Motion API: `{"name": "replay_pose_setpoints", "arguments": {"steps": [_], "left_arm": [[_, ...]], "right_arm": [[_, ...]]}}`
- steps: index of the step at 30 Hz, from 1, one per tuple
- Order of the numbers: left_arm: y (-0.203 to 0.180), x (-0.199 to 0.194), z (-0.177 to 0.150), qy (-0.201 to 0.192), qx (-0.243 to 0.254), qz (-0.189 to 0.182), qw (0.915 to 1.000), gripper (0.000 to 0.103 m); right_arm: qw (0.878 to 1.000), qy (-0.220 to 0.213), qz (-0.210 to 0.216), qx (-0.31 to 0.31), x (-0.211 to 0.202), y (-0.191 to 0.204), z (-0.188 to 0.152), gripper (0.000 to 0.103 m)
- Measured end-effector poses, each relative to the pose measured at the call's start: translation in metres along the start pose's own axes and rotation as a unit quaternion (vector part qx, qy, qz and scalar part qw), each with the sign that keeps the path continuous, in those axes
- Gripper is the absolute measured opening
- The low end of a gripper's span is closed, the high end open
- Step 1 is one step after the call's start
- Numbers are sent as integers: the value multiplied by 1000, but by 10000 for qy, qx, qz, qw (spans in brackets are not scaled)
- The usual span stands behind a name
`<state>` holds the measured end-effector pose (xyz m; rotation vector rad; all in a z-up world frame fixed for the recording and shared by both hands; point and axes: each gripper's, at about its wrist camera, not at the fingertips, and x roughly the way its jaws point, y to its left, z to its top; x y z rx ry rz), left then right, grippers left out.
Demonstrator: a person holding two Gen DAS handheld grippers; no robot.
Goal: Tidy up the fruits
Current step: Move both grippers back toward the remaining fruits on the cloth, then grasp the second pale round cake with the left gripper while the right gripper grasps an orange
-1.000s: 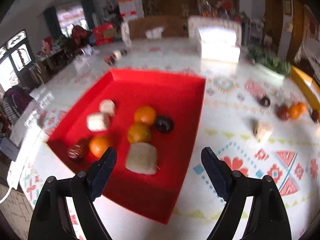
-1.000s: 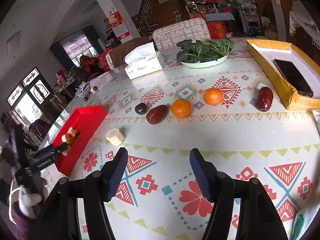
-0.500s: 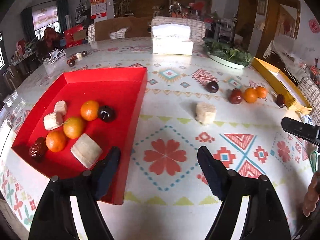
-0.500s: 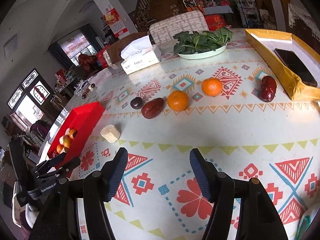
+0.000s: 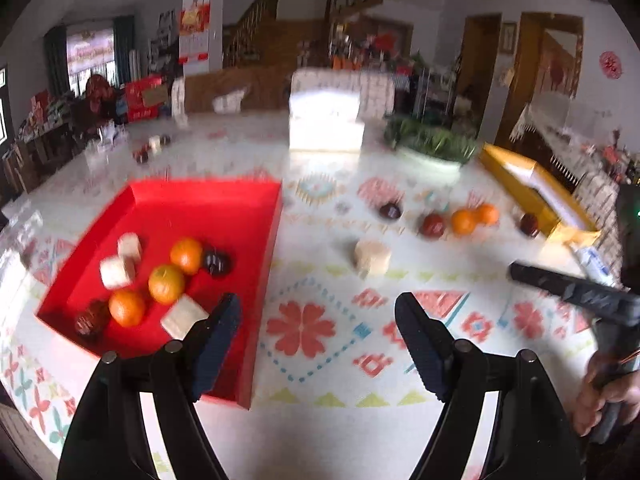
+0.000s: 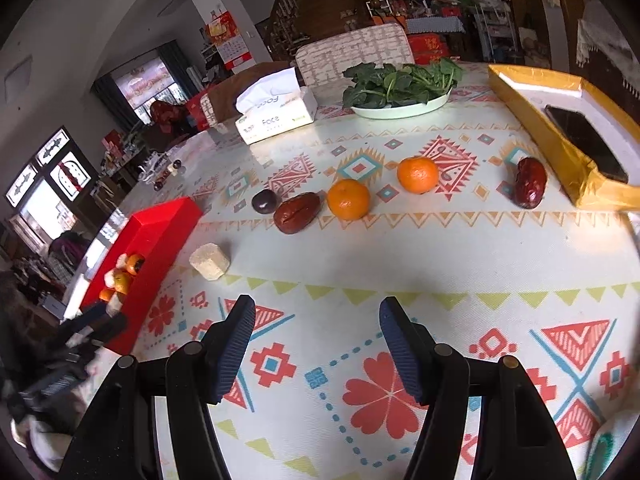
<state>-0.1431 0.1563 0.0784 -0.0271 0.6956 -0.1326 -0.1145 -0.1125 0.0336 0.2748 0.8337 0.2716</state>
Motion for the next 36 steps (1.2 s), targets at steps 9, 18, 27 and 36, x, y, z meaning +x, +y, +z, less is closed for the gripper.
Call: {"name": "replay_pose_setpoints", "arguments": {"steps": [9,18,27,36], "left_arm": [[-21,-9,12,-162,127,-101,9997,80],[-19,27,15,329,-87,-268,9991,80],[-36,68,20,548,73,-555,9969,80],[-44,106,25,756,229,-565,9953,66]], "right_arm": [[9994,34,-324,-136,3,0,3,70],[9975,-108,-697,82,-10,-36,35,70],[9983,39,-499,291,11,-55,55,70],[9982,280,-517,-139,67,-16,74,61]]}}
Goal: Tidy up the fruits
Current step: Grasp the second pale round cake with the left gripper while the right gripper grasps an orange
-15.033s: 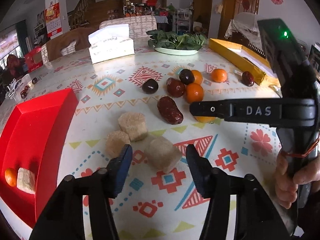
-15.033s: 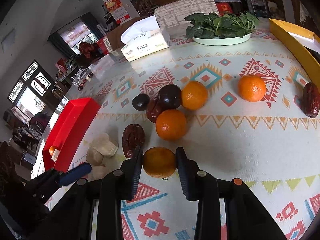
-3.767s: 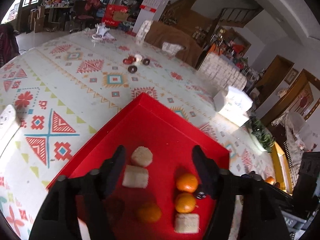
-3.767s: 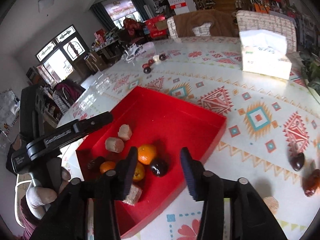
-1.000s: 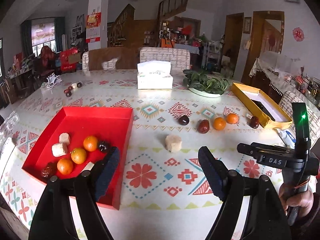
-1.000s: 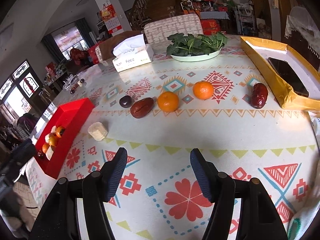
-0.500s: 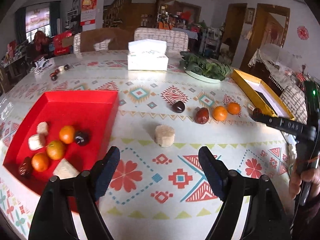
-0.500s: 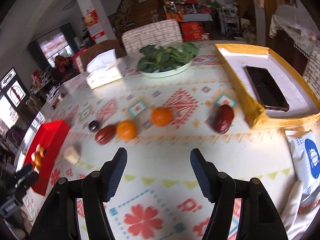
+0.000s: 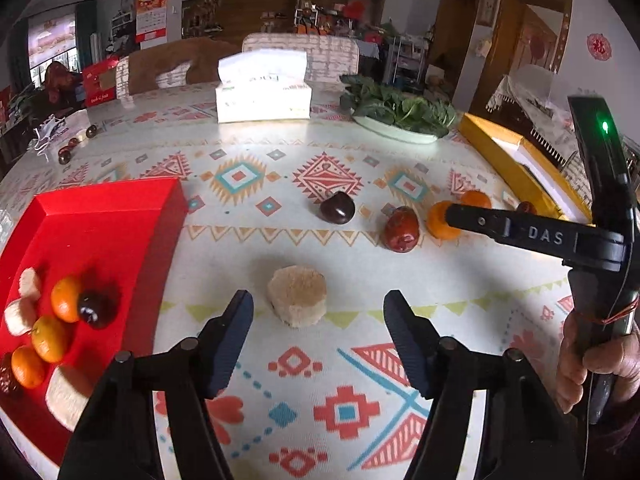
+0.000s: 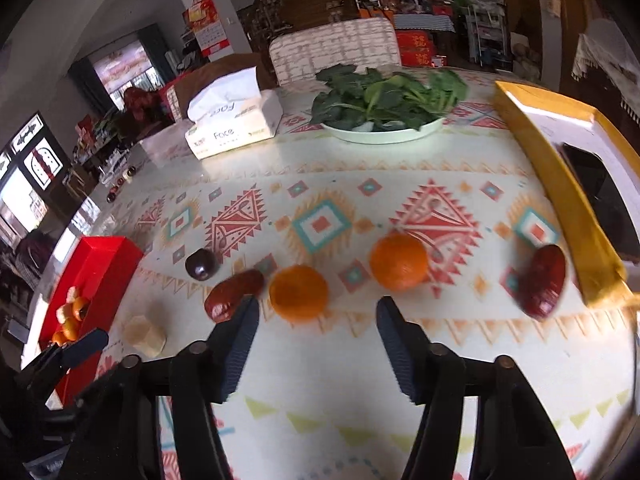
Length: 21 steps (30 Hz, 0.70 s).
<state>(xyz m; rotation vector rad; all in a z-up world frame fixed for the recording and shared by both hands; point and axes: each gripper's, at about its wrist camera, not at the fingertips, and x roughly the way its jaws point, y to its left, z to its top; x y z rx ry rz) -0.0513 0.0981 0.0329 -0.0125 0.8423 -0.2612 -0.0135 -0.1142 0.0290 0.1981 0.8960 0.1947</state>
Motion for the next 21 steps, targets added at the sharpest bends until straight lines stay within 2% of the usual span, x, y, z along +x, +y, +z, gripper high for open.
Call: {"name": "replay_pose_setpoints", "arguments": {"steps": [4,5,6,8,10,11,16,21], "left_arm": [[-1,20,3,159,75,73,9998,64],[0,24,4,208,72,67,9997,58],[0,28,4,308,58,35,9995,47],[1,27,5,261,88,84,9996,32],[2,27,3,260,63,37,9996,32],[3,26,3,253,34,13,9997,32],[5,8,1,95,-112,-152,9998,32],[19,-31,0,-224,-328,-294,9988,32]], "right_arm": [[9998,94,-103,-145,17,8,4,56],[9997,118,-121,-193,20,9,5,55],[9995,137,-146,-239,24,11,4,55],[9993,176,-181,-286,30,13,4,50],[9990,113,-239,-365,30,15,3,41],[9990,104,-219,-364,30,15,3,40],[9995,87,-156,-260,24,13,0,39],[9996,-59,-30,-260,-3,22,-6,39]]}}
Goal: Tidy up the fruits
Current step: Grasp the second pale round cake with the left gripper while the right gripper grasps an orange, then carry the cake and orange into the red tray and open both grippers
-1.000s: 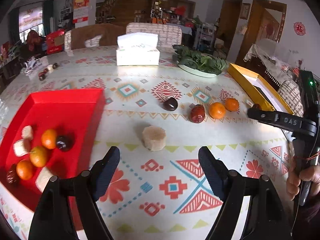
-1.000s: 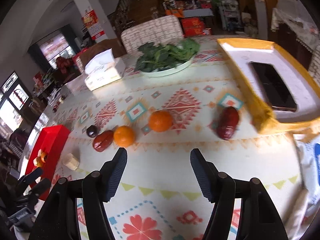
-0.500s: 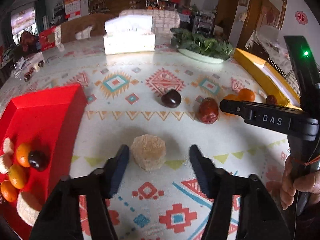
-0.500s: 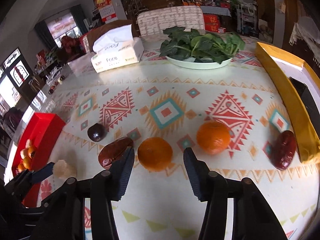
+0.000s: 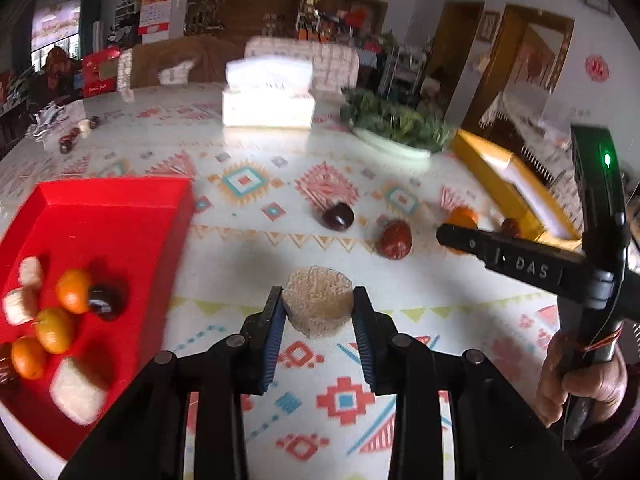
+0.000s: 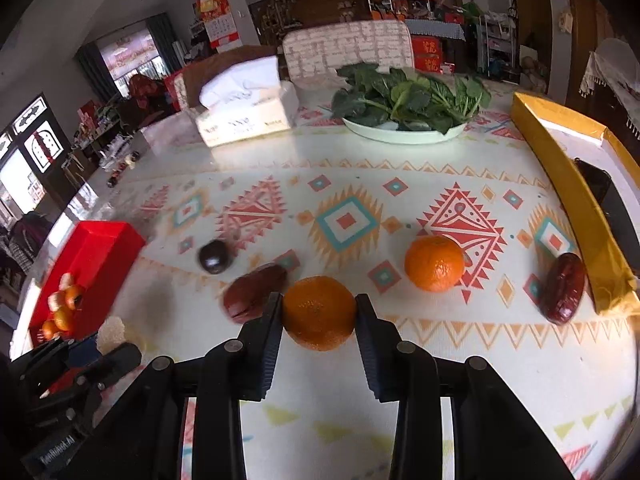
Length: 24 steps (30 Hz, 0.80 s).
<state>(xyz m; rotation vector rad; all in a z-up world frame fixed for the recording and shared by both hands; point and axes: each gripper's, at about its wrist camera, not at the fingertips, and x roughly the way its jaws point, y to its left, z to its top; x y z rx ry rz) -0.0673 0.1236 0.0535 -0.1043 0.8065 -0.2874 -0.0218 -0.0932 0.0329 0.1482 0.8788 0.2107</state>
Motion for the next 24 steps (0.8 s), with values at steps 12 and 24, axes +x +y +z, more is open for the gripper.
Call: {"name": "replay_pose_setpoints", "arguments": {"steps": [12,24], "left_arm": [[117,-93,27,-605,-488,1042,9915,32],[222,-29,41,112,-1295,1231,9838,32]], "right_arm": [[9916,-338,1065,-647,-60,111,14,39],[9797,545,1351,-1377,39,231,11,39]]}}
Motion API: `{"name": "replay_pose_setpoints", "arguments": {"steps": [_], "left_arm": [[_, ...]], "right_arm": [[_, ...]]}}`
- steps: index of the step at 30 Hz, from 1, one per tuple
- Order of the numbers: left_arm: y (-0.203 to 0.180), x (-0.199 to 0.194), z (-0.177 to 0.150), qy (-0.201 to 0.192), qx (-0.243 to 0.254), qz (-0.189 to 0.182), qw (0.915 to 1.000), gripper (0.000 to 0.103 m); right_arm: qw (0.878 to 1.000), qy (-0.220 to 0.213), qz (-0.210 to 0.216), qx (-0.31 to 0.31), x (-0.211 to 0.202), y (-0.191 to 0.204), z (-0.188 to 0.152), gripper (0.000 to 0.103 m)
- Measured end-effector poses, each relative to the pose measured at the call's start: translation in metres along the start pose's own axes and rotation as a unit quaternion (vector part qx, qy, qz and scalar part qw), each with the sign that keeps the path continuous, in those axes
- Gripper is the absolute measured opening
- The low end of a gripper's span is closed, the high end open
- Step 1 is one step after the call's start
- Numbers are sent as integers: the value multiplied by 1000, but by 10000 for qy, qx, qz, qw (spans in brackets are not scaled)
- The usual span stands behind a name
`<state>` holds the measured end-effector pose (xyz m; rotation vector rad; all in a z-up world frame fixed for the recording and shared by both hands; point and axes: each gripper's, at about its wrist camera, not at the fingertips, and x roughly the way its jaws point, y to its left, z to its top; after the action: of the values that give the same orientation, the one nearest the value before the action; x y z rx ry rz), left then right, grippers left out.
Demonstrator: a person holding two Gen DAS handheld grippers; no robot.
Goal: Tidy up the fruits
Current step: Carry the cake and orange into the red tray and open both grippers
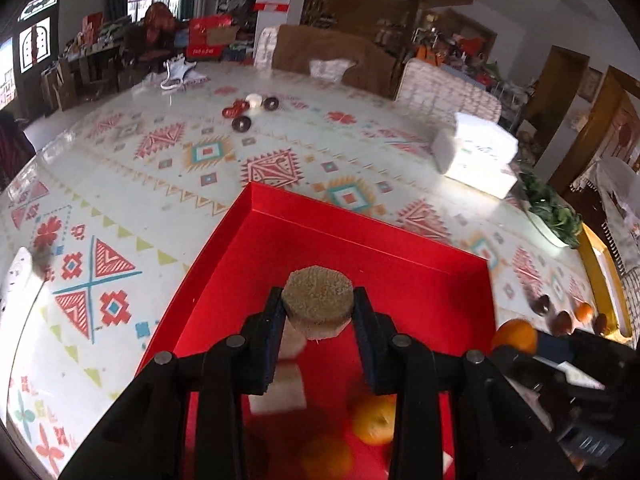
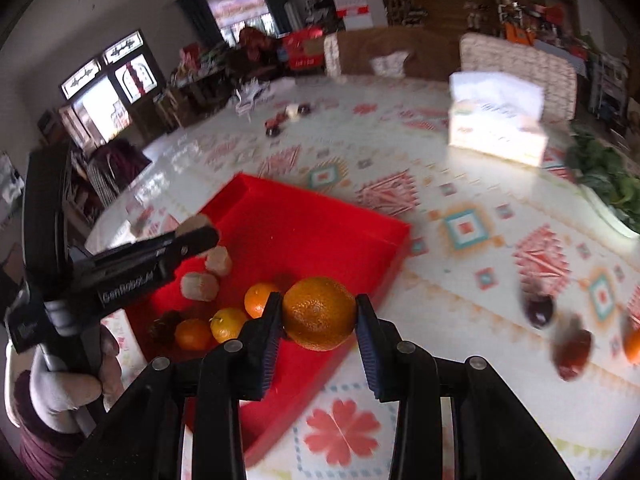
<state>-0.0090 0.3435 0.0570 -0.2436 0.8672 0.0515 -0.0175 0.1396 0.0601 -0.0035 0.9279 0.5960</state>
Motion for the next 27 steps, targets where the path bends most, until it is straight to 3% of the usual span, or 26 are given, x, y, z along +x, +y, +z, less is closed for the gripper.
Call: {"name": "replay_pose_setpoints", "arguments": {"steps": [10,12,16,19,20,24,27], "left_arm": [[7,27,4,216,-102,-234,9994,35],[8,25,4,206,-174,-301,9992,52],[6,13,3,108,-230,-455,9986,57],[0,-7,0,-30,-216,-558,9982,62],[-3,-14,-1,-102,-205,-532,9983,68],[-23,-63,-11,-627,-84,-247,9977,92],[-35,-99,-27,-1058,-183,-696,9918,94]], "right_arm": [[9993,355,-88,-102,54,8,7,40],[9994,344,-60,-68,55,8,8,41],[9997,222,-4,-38,48,11,9,52],[9999,68,-46,-126,36,15,9,53],[9999,2,-51,-143,29,17,9,53],[9994,-291,-90,-192,-1,18,4,57],[9981,-540,-194,-233,-26,15,-5,63]]}}
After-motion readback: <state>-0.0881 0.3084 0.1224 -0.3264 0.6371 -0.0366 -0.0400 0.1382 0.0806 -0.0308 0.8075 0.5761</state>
